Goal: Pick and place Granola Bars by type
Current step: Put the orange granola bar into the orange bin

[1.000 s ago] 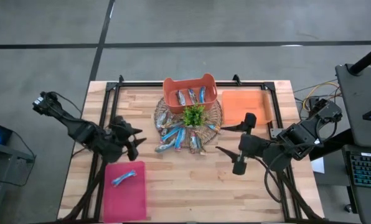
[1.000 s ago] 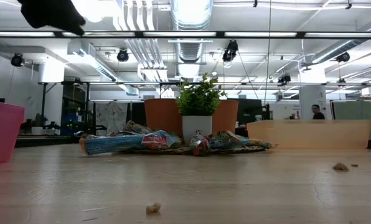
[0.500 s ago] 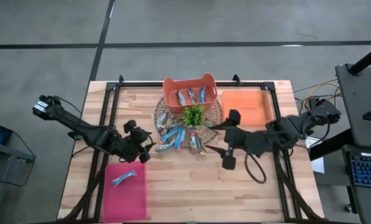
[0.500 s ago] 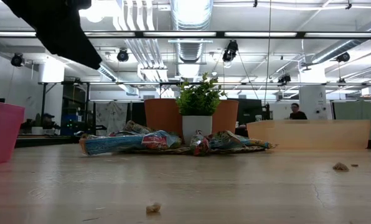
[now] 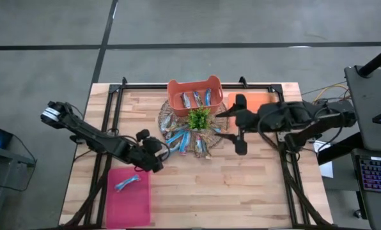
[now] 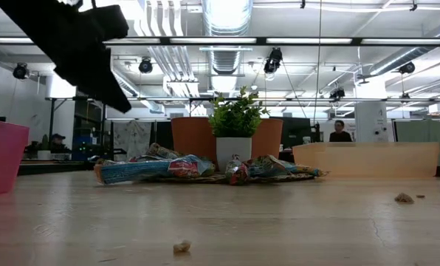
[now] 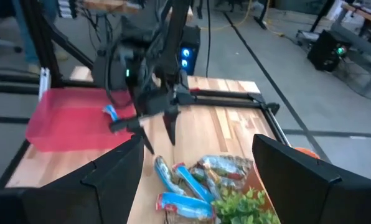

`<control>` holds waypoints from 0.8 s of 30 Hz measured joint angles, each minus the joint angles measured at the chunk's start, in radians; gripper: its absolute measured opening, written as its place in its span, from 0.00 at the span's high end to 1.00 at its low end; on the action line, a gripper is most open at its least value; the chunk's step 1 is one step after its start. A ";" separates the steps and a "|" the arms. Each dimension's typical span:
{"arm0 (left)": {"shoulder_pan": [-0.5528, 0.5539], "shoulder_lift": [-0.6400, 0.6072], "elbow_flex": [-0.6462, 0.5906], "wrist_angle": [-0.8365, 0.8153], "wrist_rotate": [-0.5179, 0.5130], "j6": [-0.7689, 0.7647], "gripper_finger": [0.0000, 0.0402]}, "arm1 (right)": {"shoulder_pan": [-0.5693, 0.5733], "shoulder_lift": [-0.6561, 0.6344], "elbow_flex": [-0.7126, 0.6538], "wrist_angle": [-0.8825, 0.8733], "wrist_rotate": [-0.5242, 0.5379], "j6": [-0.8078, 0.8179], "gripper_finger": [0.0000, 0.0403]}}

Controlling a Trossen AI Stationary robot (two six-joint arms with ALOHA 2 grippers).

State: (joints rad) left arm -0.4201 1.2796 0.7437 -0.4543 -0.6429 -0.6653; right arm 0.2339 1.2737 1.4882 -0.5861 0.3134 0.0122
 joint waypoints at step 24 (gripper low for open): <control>0.087 0.267 -0.004 0.051 0.167 -0.105 0.45 | -0.124 -0.030 -0.096 0.043 -0.213 -0.066 0.30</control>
State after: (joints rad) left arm -0.3326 1.5463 0.7399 -0.4036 -0.4759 -0.7700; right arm 0.1101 1.2434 1.3917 -0.5431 0.1001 -0.0538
